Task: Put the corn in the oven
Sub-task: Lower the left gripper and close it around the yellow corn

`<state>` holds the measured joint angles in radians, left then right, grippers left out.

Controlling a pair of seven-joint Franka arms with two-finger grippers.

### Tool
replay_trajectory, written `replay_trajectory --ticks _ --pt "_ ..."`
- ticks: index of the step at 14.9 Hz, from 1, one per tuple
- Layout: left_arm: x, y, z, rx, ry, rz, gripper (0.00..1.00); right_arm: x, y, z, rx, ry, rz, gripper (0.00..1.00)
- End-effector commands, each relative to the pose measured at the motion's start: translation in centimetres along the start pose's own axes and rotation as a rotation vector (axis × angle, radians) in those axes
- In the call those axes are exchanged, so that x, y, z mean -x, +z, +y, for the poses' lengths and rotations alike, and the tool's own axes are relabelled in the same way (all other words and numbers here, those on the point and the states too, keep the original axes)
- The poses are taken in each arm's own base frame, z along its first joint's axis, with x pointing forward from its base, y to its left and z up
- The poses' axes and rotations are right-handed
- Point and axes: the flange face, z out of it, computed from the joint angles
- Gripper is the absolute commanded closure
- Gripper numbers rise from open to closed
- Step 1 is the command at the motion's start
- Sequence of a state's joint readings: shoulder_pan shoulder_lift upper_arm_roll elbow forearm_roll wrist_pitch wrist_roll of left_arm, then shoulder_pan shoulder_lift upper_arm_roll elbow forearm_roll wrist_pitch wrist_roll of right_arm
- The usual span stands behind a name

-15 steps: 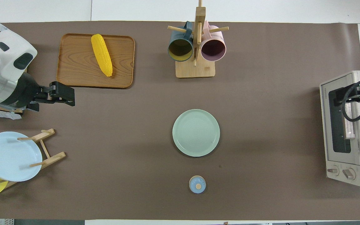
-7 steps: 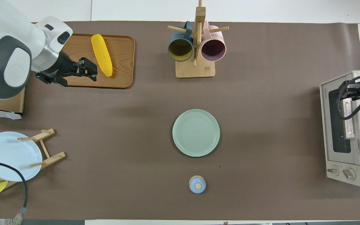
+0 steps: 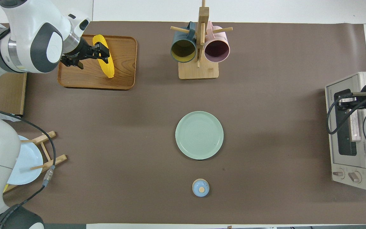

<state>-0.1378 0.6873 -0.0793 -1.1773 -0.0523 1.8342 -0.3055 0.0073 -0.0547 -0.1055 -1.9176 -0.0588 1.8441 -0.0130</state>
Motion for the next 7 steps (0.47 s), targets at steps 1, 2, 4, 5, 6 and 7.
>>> replay_trajectory --ticks 1,2,4,5,6,7 --pt "-1.7 0.5 0.2 -0.009 -0.002 0.059 0.0 1.0 1.2 1.6 0.052 0.091 -0.004 1.0" --pt "-1.9 0.8 0.3 -0.008 0.0 0.069 0.0 1.1 1.6 1.6 0.093 0.084 -0.012 1.0" --pt "-2.4 1.5 0.4 -0.002 -0.001 0.096 0.0 1.4 2.9 1.9 0.149 0.073 -0.03 1.0" --pt "-2.5 1.8 0.4 -0.004 0.001 0.103 0.0 1.6 3.6 2.2 0.155 0.095 -0.039 1.0" --pt "-2.6 2.3 0.5 -0.024 0.012 0.116 0.0 1.6 4.0 2.3 0.158 0.112 -0.044 1.0" --pt "-2.8 3.0 0.5 -0.04 0.022 0.124 0.0 1.7 4.3 2.4 0.161 0.118 -0.059 1.0"
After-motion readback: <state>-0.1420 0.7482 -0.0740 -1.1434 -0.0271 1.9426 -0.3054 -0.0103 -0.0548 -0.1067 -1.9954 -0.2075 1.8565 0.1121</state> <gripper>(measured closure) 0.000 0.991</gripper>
